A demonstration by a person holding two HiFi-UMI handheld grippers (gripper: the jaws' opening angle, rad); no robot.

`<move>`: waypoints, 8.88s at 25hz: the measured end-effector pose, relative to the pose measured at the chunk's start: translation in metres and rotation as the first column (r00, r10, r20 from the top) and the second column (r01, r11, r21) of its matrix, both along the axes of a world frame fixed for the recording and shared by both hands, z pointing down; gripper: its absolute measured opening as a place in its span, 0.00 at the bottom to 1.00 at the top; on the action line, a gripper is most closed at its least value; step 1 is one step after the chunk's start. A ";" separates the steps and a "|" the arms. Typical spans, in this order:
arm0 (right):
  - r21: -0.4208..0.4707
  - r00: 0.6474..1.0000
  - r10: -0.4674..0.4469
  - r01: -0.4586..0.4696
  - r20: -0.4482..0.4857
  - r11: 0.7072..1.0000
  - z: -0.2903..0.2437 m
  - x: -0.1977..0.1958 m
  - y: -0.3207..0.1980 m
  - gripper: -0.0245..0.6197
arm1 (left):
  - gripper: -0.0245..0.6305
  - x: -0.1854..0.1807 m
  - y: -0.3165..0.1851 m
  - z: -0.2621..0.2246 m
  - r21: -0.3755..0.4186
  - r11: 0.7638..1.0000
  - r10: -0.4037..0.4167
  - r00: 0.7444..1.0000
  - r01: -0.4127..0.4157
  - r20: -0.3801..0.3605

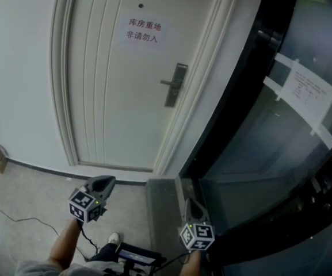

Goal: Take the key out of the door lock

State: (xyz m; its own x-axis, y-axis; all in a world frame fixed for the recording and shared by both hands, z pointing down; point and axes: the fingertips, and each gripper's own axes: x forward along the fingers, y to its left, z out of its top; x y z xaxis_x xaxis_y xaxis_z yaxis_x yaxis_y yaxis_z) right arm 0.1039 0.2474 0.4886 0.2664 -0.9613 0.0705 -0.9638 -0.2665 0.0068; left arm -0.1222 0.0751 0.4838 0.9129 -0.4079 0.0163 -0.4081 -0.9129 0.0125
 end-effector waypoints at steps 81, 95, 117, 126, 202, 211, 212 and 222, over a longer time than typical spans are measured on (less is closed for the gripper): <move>-0.089 0.992 -0.121 0.117 -0.035 0.989 -0.019 0.249 -0.478 0.06 | 0.05 0.260 -0.445 -0.010 -0.069 0.994 -0.086 0.996 0.088 0.022; -0.095 0.963 -0.153 0.135 -0.222 0.986 -0.043 0.274 -0.529 0.06 | 0.05 0.288 -0.476 -0.008 -0.079 0.991 -0.109 0.993 0.112 0.036; -0.231 0.403 -0.185 -0.067 -0.896 0.971 -0.095 0.273 -0.593 0.19 | 0.05 0.279 -0.491 -0.004 -0.094 0.982 -0.164 0.986 0.166 0.035; -0.271 0.329 -0.228 -0.092 -0.916 0.958 -0.087 0.274 -0.612 0.28 | 0.05 0.271 -0.492 -0.002 -0.099 0.978 -0.179 0.983 0.182 0.033; -0.260 0.107 -0.241 -0.234 -0.965 0.937 -0.086 0.267 -0.627 0.07 | 0.05 0.243 -0.499 0.008 -0.128 0.966 -0.224 0.974 0.224 0.015; -0.256 0.077 -0.245 -0.241 -0.966 0.936 -0.087 0.267 -0.627 0.07 | 0.05 0.237 -0.499 0.009 -0.131 0.963 -0.234 0.972 0.234 0.016; -0.256 0.076 -0.244 -0.243 -0.967 0.936 -0.087 0.267 -0.627 0.07 | 0.05 0.236 -0.498 0.009 -0.131 0.963 -0.234 0.972 0.234 0.014; -0.253 0.104 -0.234 -0.234 -0.967 0.939 -0.087 0.264 -0.623 0.07 | 0.05 0.238 -0.495 0.008 -0.125 0.966 -0.225 0.974 0.225 0.013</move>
